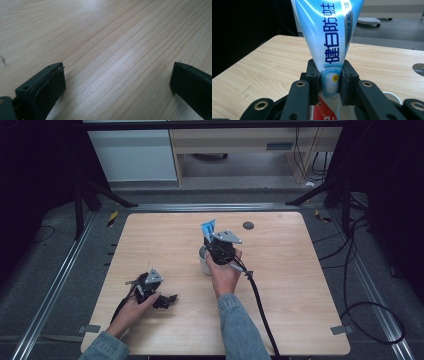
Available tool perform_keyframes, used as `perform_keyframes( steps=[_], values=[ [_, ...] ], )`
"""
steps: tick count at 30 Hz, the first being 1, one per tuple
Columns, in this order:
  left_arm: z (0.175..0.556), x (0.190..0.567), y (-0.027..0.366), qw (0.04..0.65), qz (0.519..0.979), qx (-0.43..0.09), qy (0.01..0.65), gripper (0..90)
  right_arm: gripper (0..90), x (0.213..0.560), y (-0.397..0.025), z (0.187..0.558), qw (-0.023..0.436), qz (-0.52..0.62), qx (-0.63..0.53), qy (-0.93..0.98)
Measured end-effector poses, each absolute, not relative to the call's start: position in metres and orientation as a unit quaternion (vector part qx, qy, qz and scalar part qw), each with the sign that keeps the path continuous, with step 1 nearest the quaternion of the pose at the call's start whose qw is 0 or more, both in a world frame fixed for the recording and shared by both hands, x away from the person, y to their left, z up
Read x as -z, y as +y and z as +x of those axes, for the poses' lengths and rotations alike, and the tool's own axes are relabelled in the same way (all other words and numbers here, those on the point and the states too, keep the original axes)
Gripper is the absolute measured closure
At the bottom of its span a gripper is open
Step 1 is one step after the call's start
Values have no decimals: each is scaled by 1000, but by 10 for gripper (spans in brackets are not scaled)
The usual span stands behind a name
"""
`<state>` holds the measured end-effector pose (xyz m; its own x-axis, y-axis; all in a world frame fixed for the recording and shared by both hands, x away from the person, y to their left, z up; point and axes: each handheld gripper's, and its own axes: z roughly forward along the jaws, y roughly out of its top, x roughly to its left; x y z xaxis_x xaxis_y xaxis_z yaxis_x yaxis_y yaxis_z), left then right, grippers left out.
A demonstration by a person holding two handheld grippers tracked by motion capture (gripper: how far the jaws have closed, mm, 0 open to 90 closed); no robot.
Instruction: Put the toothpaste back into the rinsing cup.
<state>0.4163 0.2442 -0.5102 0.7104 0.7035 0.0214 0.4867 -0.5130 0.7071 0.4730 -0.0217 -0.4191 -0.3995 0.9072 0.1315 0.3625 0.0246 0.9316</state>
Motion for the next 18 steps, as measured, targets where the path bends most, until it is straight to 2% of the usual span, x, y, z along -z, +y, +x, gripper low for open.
perform_keyframes(
  steps=[18],
  values=[
    [416,510,244,350,856,-155,348,0,724,427,-25,474,260,485,-506,664]
  ],
)
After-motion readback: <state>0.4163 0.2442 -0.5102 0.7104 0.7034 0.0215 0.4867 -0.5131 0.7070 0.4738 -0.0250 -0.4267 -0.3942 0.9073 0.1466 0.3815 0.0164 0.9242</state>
